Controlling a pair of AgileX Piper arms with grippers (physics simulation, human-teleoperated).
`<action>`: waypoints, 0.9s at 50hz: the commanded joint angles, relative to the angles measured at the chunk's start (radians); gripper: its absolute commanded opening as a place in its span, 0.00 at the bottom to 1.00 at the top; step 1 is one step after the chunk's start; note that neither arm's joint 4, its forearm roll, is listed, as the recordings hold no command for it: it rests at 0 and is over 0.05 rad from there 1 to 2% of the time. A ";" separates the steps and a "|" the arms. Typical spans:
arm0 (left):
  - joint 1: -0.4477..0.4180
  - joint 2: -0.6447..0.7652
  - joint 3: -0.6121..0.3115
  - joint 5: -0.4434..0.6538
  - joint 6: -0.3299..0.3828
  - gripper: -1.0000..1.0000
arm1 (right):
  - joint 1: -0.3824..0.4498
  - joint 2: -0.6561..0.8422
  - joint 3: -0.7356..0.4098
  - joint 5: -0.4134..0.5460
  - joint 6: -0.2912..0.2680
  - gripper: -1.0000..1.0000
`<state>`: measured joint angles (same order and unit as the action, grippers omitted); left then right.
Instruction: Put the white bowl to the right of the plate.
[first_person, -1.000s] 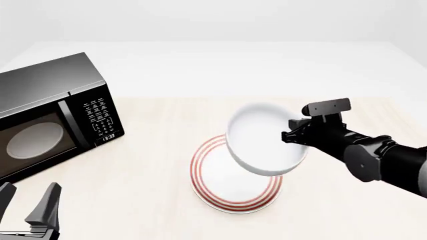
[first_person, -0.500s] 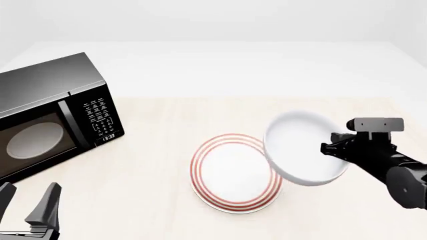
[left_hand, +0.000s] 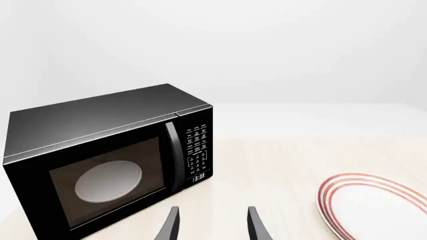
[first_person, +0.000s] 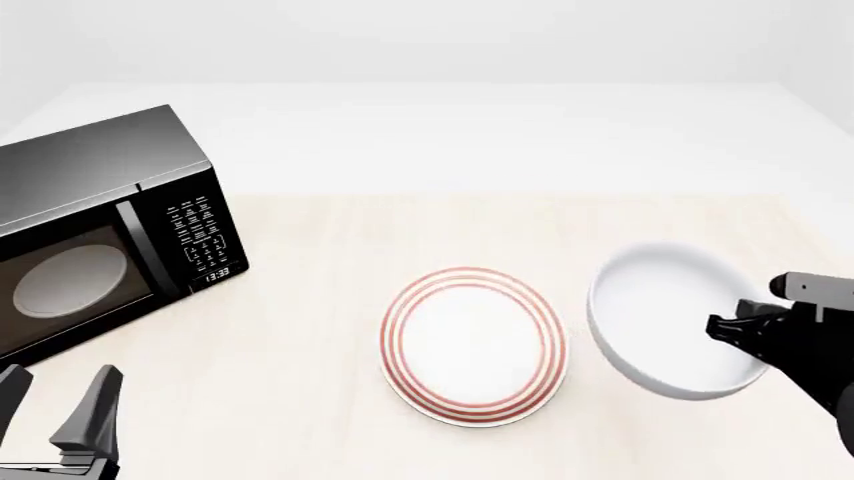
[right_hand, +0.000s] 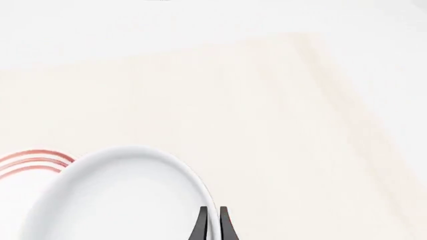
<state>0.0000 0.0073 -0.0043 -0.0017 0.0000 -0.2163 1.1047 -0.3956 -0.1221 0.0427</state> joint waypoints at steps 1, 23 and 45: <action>0.000 0.000 0.000 0.000 0.000 1.00 | -0.096 -0.035 0.030 -0.008 0.005 0.00; 0.000 0.000 0.000 0.000 0.000 1.00 | -0.203 0.134 0.054 -0.164 -0.006 0.00; 0.000 0.000 0.000 0.000 0.000 1.00 | -0.193 0.276 0.020 -0.249 -0.001 0.00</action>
<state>0.0000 0.0073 -0.0043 -0.0017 0.0000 -0.4114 1.3183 -0.3632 -0.3240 0.0337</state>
